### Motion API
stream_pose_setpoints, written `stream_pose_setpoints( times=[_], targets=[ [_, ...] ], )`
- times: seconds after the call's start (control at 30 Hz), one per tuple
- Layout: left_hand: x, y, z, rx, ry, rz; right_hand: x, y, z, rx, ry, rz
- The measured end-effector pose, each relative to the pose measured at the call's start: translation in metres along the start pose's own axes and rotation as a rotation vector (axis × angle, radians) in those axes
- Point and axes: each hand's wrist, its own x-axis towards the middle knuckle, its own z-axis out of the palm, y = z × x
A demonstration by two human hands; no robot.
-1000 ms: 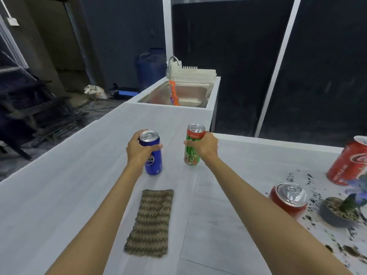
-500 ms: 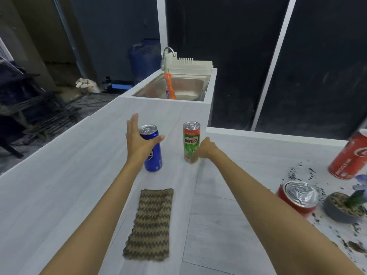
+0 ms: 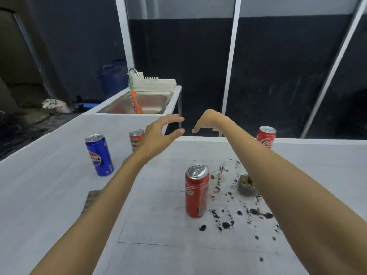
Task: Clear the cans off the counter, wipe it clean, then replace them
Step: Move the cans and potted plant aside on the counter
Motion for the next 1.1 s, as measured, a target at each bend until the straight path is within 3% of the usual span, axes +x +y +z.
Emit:
stream_pose_setpoints(
  times=[0.17,0.4,0.53,0.67,0.77,0.9,1.1],
  targets=[
    [-0.008,0.041,0.047,-0.001,-0.177,-0.048,-0.02,0.076,-0.047,0.055,0.126,-0.095],
    [-0.029,0.042,0.075,0.271,-0.129,-0.195,-0.02,0.173,-0.054,0.192,0.393,-0.166],
    [-0.044,0.035,0.086,0.459,-0.128,-0.281,-0.01,0.212,-0.046,0.186,0.564,-0.038],
    [-0.055,0.028,0.092,0.431,-0.17,-0.379,0.003,0.236,-0.043,0.384,0.469,0.132],
    [-0.059,0.025,0.095,0.395,-0.151,-0.402,0.01,0.245,-0.037,0.588,0.324,0.154],
    [-0.063,0.024,0.1,0.434,-0.048,-0.422,0.017,0.252,-0.027,0.558,0.326,0.13],
    [-0.067,0.031,0.104,0.306,0.106,-0.426,0.016,0.25,-0.031,0.391,0.405,0.128]
  ],
)
